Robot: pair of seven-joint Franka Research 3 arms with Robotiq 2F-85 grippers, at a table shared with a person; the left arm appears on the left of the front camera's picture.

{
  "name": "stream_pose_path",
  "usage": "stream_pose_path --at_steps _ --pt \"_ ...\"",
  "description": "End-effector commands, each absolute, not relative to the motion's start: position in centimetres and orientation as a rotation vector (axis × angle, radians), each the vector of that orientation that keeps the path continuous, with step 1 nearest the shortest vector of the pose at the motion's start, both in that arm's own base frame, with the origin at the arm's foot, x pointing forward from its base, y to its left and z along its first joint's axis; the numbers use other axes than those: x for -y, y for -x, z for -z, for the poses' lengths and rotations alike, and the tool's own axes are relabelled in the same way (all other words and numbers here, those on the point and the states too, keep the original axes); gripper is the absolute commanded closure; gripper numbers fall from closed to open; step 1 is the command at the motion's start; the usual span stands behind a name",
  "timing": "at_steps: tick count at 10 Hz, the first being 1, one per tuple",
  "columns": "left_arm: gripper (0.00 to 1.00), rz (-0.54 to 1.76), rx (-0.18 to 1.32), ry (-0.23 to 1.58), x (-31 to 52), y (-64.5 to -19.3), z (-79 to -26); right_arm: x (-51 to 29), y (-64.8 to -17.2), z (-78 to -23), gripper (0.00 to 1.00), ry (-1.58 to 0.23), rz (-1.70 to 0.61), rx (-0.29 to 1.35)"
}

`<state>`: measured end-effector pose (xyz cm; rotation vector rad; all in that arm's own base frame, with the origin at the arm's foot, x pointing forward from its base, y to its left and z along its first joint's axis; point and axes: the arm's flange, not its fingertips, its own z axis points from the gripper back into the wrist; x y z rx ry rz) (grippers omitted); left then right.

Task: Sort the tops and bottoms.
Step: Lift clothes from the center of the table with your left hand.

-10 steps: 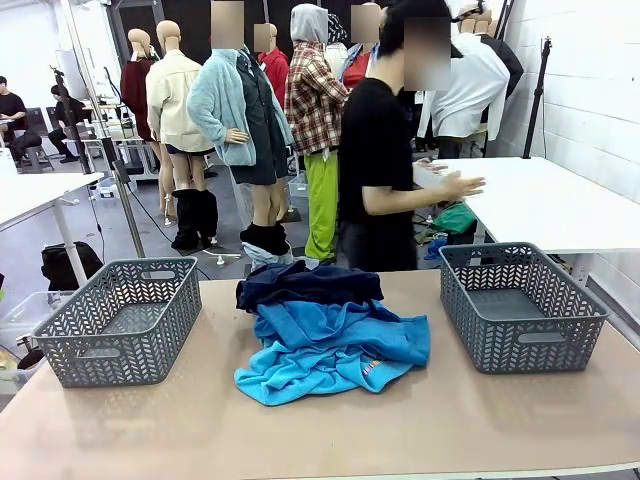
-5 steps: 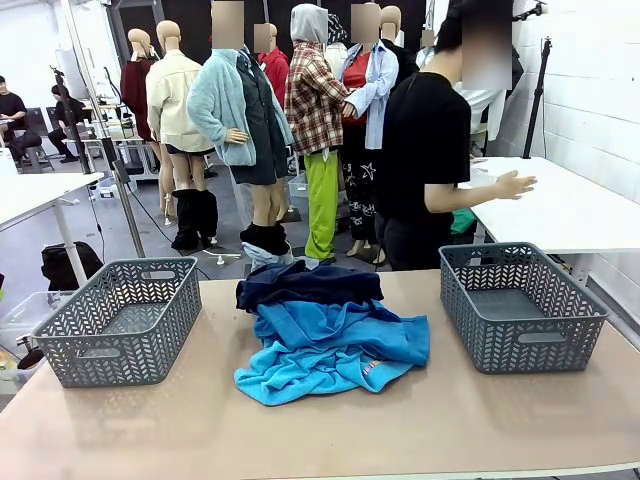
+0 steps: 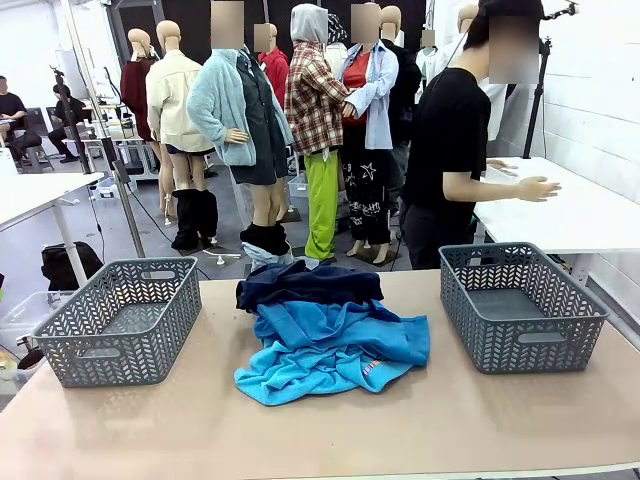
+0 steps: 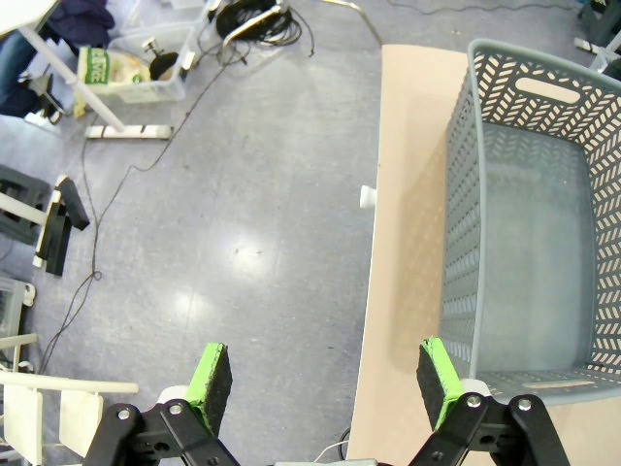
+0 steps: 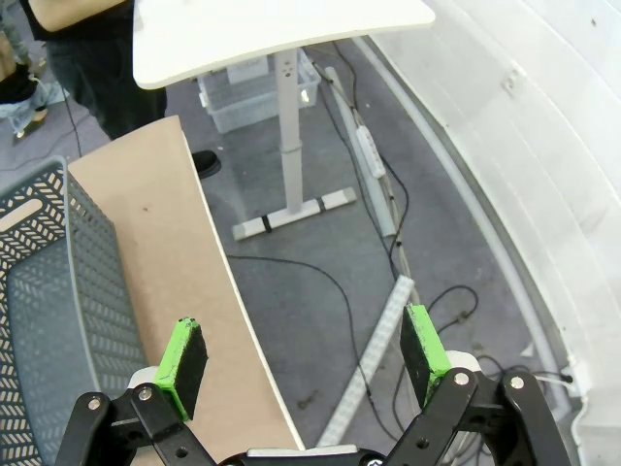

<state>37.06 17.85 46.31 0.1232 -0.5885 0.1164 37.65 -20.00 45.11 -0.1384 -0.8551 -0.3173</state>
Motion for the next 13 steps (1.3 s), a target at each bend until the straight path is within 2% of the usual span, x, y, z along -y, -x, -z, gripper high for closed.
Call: stream_pose_path --at_steps 1,13 --pt "0.0 -0.114 0.587 -0.129 -17.94 -36.93 -46.42 19.98 -37.52 -45.21 0.0 0.14 0.313 0.845" --pt "0.0 -0.114 0.587 -0.129 -17.94 -36.93 -46.42 19.98 -37.52 -45.21 0.0 0.14 0.313 0.845"
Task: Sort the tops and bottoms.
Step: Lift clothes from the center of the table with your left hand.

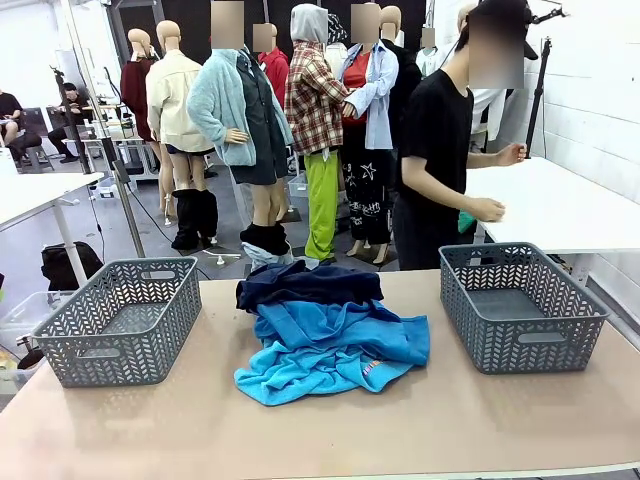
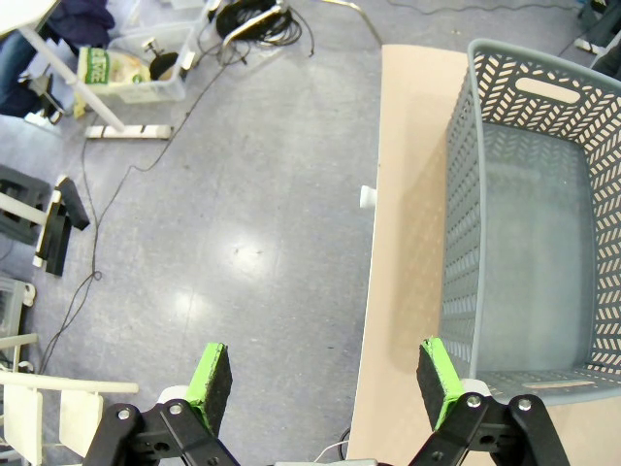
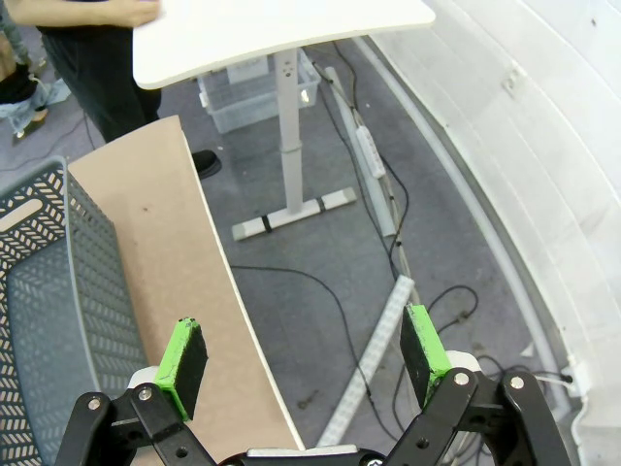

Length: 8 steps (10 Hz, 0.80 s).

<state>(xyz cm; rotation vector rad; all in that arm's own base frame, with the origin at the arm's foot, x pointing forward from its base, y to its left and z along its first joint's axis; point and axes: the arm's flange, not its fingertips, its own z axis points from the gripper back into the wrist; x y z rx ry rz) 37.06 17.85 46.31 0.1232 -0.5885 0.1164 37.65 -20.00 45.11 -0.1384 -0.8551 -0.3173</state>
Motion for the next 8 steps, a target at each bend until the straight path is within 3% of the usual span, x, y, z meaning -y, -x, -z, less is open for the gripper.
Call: stream_pose_path --at_steps 1,8 --pt "0.0 -0.114 0.587 -0.129 -17.94 -36.93 -46.42 19.98 -37.52 -45.21 0.0 0.14 0.313 0.845" --pt "0.0 -0.114 0.587 -0.129 -17.94 -36.93 -46.42 19.98 -37.52 -45.21 0.0 0.14 0.313 0.845"
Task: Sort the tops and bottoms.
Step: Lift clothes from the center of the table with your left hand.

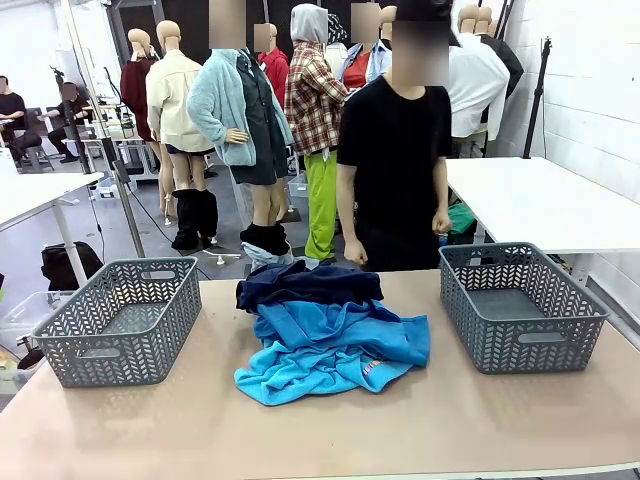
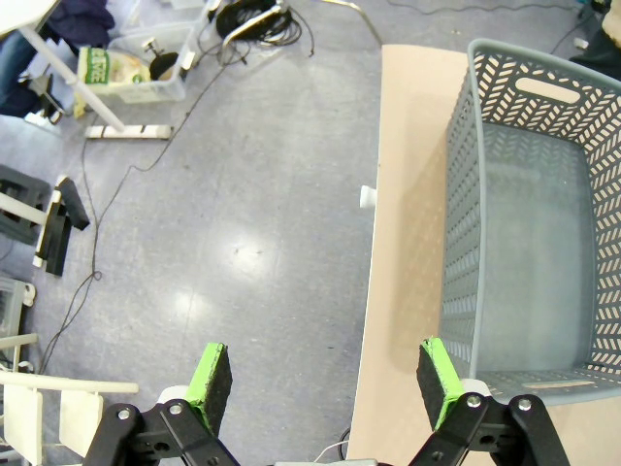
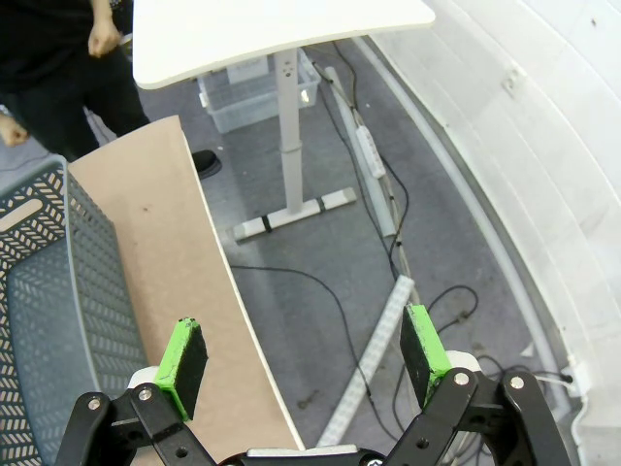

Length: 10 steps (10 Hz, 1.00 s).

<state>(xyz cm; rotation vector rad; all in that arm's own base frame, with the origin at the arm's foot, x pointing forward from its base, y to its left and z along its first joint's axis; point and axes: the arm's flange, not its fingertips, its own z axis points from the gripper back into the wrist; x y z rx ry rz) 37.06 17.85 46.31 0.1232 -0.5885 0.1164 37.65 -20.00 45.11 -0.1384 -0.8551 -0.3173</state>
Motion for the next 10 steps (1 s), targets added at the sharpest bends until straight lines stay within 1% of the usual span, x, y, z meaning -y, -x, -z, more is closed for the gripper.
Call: stream_pose_path --at_steps 1,10 --pt "0.0 -0.114 0.587 -0.129 -17.94 -36.93 -46.42 19.98 -37.52 -45.21 0.0 0.14 0.313 0.845" --pt "0.0 -0.114 0.587 -0.129 -17.94 -36.93 -46.42 19.98 -37.52 -45.21 0.0 0.14 0.313 0.845"
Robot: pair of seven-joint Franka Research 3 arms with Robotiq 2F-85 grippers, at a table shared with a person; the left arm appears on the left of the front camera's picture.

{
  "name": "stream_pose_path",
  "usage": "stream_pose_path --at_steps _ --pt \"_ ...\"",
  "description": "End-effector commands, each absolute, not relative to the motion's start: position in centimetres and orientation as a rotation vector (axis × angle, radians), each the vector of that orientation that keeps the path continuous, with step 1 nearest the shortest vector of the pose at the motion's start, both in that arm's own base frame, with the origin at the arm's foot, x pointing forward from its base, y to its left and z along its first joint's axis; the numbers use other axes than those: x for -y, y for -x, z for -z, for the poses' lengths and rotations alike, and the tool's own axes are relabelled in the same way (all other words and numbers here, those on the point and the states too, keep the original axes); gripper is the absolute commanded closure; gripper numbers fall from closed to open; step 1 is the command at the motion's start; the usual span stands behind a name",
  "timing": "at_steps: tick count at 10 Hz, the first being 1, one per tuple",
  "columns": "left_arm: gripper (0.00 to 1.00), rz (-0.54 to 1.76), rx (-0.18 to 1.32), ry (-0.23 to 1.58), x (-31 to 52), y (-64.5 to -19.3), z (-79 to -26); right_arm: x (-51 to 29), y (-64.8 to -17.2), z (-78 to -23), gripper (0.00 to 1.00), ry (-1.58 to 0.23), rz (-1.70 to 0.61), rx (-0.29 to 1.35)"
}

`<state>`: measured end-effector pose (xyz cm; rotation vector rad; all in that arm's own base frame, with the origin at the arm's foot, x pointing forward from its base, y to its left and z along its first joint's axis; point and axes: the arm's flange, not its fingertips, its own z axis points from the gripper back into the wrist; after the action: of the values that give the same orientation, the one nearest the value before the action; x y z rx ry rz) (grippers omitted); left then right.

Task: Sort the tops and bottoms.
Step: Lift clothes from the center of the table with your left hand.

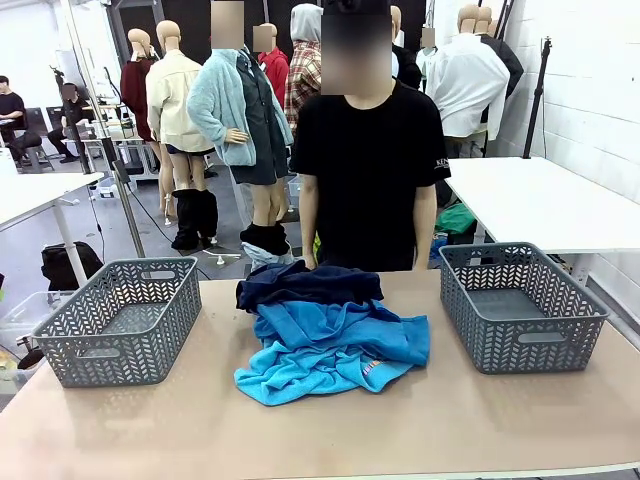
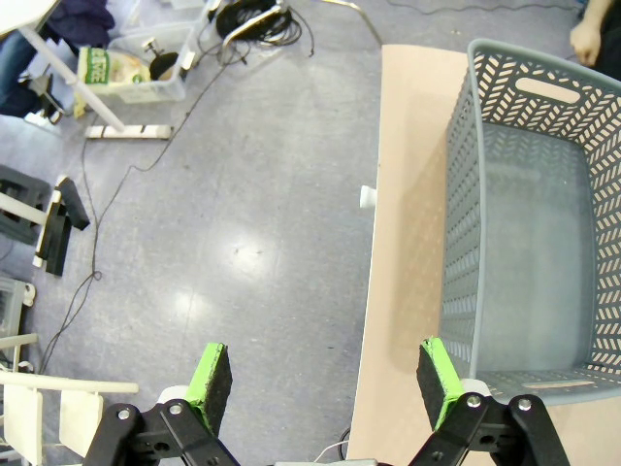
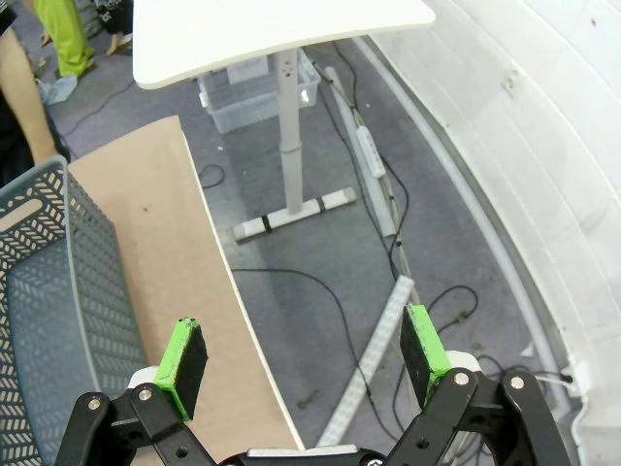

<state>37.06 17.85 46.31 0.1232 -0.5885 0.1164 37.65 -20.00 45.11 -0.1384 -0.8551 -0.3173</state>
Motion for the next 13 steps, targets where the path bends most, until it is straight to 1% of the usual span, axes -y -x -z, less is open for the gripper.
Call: stream_pose_path --at_steps 1,11,12,13 --pt "0.0 -0.114 0.587 -0.129 -17.9 -36.9 -46.4 20.0 -37.5 -45.2 0.0 0.14 0.313 0.845" --pt "0.0 -0.116 0.588 -0.123 -17.8 -37.1 -46.3 20.0 -37.5 -45.2 0.0 0.14 0.313 0.845" --pt "0.0 -0.027 0.655 -0.105 -15.9 -37.1 -48.6 20.0 -37.5 -45.2 0.0 0.14 0.313 0.845" --pt "0.0 0.11 0.72 -0.082 -13.4 -36.9 -51.1 20.0 -37.5 -45.2 0.0 0.14 0.313 0.845"
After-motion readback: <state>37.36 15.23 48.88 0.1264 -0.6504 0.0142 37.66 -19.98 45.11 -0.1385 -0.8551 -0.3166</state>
